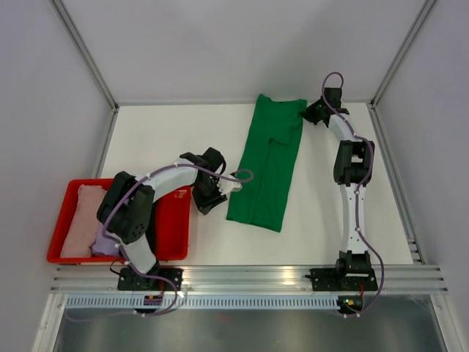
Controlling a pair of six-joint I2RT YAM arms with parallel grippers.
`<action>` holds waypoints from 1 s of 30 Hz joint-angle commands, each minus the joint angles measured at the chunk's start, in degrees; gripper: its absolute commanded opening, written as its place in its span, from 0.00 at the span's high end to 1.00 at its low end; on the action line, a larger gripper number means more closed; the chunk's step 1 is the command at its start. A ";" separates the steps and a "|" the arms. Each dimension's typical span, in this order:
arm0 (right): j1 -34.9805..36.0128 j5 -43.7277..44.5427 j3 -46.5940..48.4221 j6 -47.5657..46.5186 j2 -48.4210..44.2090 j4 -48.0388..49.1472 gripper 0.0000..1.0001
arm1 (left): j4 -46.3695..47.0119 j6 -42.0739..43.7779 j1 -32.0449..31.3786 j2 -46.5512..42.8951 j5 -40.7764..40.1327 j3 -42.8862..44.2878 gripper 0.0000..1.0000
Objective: Roll the t-shirts
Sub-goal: Fold the tshirt
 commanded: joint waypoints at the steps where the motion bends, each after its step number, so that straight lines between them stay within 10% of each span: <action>1: 1.54 -0.42 2.99 2.40 2.86 0.11 0.93 | 1.06 1.65 -0.12 -1.55 2.91 2.92 0.51; 9: -0.21 4.40 -13.34 -6.01 -13.02 0.20 0.51 | 2.47 5.95 -0.21 -1.81 5.46 4.76 0.51; 18: -3.29 7.66 -18.79 -18.42 -29.89 -10.68 0.47 | 3.97 1.22 -0.04 1.00 7.93 10.92 0.51; 30: 1.18 6.61 -59.99 -26.60 -58.13 -21.42 0.51 | 4.14 -9.33 6.02 -4.79 4.05 7.07 0.52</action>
